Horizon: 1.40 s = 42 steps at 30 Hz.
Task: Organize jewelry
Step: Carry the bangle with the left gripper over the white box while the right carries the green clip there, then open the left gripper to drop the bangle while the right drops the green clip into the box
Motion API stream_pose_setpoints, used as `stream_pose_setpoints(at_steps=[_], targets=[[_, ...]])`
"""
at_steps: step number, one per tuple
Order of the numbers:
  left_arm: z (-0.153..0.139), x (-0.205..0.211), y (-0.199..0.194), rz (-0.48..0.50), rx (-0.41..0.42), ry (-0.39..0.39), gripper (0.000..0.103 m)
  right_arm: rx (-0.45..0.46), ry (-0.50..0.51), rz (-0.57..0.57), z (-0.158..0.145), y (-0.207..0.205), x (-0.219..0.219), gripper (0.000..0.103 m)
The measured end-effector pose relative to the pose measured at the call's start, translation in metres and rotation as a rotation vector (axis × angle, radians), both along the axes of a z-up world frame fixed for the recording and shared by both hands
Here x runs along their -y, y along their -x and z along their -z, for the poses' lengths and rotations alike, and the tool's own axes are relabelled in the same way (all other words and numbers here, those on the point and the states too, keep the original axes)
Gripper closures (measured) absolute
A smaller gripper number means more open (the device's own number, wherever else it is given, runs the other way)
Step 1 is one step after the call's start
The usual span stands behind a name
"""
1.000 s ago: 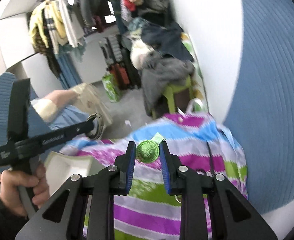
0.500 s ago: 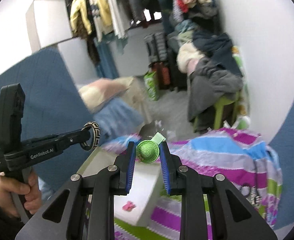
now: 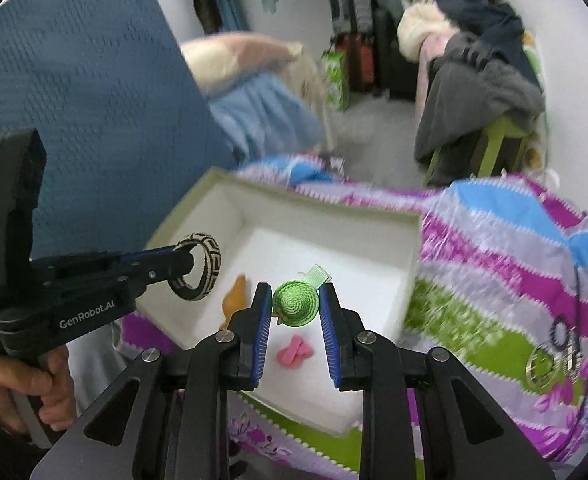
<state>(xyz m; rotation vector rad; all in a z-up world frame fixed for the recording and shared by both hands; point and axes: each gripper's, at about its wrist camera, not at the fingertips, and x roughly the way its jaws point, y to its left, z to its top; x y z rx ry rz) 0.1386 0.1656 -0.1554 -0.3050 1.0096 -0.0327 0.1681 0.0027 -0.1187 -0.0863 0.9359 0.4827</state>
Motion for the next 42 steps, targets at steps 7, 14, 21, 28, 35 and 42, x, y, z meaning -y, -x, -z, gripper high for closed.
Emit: stream_pose_setpoints(at_steps=[7,14,21,28,35,42], targets=[[0.001,0.001,0.003,-0.006,0.016,0.003,0.095,-0.052,0.027,-0.006,0.025,-0.002,-0.003,0.081],[-0.026,0.009,0.001,-0.024,0.065,0.001,0.058,-0.005,-0.019,-0.008,-0.001,-0.001,0.010,0.069],[-0.067,0.022,0.008,-0.059,0.173,-0.013,0.032,0.109,-0.088,-0.012,-0.048,0.007,0.034,0.049],[-0.106,0.062,0.005,-0.034,0.279,-0.007,0.032,0.241,-0.106,0.054,-0.093,0.016,0.081,0.049],[-0.119,0.122,-0.012,0.054,0.327,0.052,0.032,0.333,-0.097,0.172,-0.116,0.025,0.151,0.049],[-0.101,0.195,-0.035,0.186,0.303,0.114,0.034,0.342,-0.062,0.346,-0.104,0.035,0.238,0.053]])
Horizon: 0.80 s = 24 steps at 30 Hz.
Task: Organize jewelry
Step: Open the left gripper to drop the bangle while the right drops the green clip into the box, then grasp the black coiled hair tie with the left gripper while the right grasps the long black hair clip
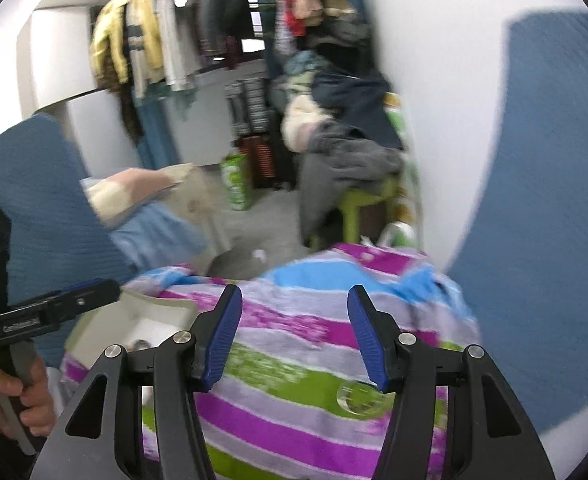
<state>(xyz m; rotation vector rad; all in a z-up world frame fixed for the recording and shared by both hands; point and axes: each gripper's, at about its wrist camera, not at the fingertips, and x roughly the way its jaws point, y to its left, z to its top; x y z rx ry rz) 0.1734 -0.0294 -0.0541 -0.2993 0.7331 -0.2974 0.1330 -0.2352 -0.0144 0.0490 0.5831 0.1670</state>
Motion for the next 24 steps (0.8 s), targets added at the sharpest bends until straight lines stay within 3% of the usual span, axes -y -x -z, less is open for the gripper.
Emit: stream_pose_setpoints(at_steps=[5,12,21,24], targets=[[0.034,0.047,-0.029,0.084,-0.078,0.032,0.034,-0.058,-0.035,0.094,0.029,0.004,0.058,0.062],[0.090,0.096,-0.063,0.151,-0.177,0.030,0.035,-0.178,-0.096,0.143,0.087,-0.007,0.104,0.072],[0.164,0.150,-0.119,0.224,-0.279,0.032,0.048,-0.305,-0.099,0.094,0.148,-0.055,0.131,0.077],[0.186,0.162,-0.140,0.234,-0.325,0.033,0.058,-0.338,-0.100,0.074,0.163,-0.073,0.138,0.078]])
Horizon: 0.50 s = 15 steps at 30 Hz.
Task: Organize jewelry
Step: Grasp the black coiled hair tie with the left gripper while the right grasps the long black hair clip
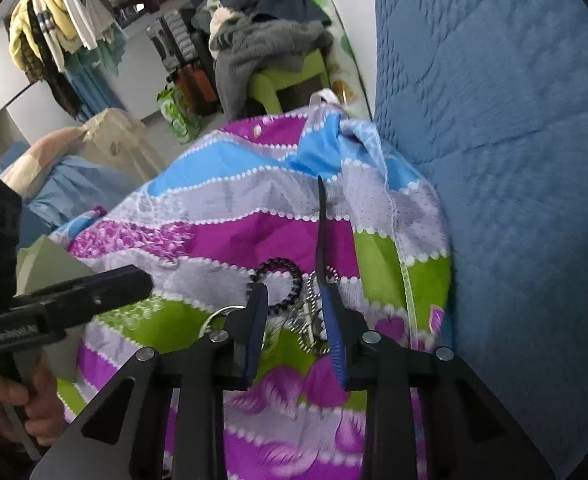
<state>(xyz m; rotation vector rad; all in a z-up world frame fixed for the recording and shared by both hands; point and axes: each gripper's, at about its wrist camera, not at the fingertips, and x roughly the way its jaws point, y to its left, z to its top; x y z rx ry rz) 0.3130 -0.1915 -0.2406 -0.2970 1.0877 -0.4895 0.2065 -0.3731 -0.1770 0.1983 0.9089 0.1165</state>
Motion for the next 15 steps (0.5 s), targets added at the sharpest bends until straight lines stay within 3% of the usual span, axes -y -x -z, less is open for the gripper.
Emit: stream_pose_setpoints(at_steps=[9,15], targets=[[0.042,0.026,-0.033,0.075,-0.054,0.004,0.068,-0.108,0.070,-0.040,0.039,-0.035,0.003,0.084],[0.051,0.039,-0.045,0.116,-0.047,-0.030,0.076,-0.140,0.090,-0.057,0.050,-0.040,0.002,0.089]])
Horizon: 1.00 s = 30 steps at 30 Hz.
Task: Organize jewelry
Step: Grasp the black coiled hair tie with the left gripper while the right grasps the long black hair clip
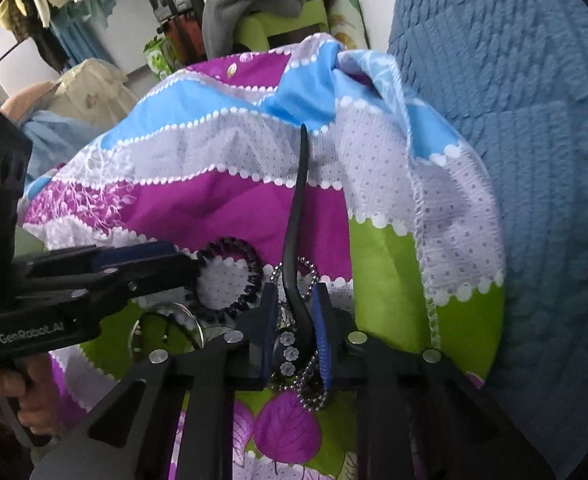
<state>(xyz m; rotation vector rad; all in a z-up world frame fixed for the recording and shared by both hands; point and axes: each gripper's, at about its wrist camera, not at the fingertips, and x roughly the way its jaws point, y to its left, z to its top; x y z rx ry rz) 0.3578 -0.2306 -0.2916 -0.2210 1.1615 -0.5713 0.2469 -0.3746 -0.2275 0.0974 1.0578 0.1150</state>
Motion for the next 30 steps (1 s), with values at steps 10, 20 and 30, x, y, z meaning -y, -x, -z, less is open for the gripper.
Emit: stream_pose_setpoints(at_steps=[10,20,30], targets=[[-0.001,0.033,-0.003,0.108,0.067,-0.139,0.096,0.024,-0.031,0.012,-0.014,0.003,0.001,0.096],[-0.022,0.021,0.006,0.056,0.067,-0.136,0.097,0.034,-0.048,0.021,-0.021,0.005,0.002,0.096],[-0.056,-0.024,0.032,-0.038,0.087,-0.121,0.097,0.051,-0.072,0.015,-0.033,0.032,-0.020,0.097]])
